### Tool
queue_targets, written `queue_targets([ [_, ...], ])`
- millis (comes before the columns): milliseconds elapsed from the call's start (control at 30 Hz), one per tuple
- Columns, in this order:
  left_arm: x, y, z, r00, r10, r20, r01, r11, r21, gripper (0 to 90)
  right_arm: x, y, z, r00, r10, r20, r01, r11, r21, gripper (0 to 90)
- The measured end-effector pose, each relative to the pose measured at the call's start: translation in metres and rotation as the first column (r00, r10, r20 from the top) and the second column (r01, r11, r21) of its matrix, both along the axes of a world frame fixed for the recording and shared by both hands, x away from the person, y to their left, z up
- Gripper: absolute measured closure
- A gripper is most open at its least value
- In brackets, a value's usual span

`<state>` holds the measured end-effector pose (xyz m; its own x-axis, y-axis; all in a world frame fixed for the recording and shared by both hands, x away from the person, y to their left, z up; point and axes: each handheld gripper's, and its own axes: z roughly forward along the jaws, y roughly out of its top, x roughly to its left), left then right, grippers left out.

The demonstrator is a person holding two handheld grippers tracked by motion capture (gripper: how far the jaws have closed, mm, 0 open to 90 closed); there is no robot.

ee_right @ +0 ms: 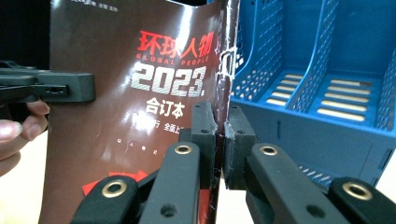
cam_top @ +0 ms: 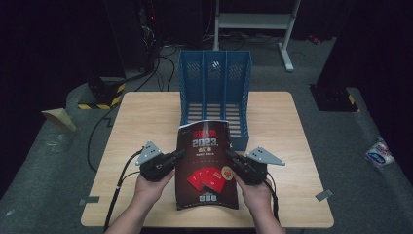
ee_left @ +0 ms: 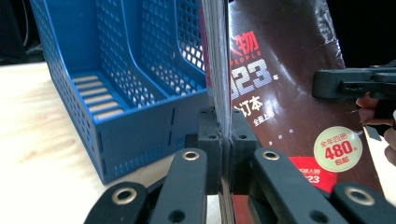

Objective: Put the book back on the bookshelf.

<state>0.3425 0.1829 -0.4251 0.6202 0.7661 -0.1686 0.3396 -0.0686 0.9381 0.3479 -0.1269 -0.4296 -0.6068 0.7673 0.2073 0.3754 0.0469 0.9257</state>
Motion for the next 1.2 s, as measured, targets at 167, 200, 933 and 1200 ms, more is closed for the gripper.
queue_targets([
  [167, 0.007, -0.002, 0.008, 0.9993, 0.005, 0.037, -0.006, 1.0000, 0.005, 86.5, 0.009, 0.002, 0.004, 0.9996, -0.015, 0.022, 0.015, 1.000, -0.012, 84.6],
  [200, 0.009, -0.002, 0.009, 0.9992, 0.006, 0.041, -0.007, 1.0000, 0.007, 86.5, 0.011, 0.003, 0.005, 0.9995, -0.019, 0.025, 0.020, 1.000, -0.013, 84.5],
  [933, 0.014, 0.006, 0.009, 0.9936, -0.010, 0.113, 0.011, 0.9999, -0.010, 86.4, 0.018, 0.006, 0.012, 0.9937, -0.044, 0.103, 0.047, 0.999, -0.021, 81.4],
  [1200, 0.010, 0.004, 0.010, 0.9899, -0.029, 0.139, 0.032, 0.9994, -0.013, 86.5, 0.011, 0.004, 0.011, 0.9920, -0.033, 0.121, 0.036, 0.999, -0.021, 82.1],
])
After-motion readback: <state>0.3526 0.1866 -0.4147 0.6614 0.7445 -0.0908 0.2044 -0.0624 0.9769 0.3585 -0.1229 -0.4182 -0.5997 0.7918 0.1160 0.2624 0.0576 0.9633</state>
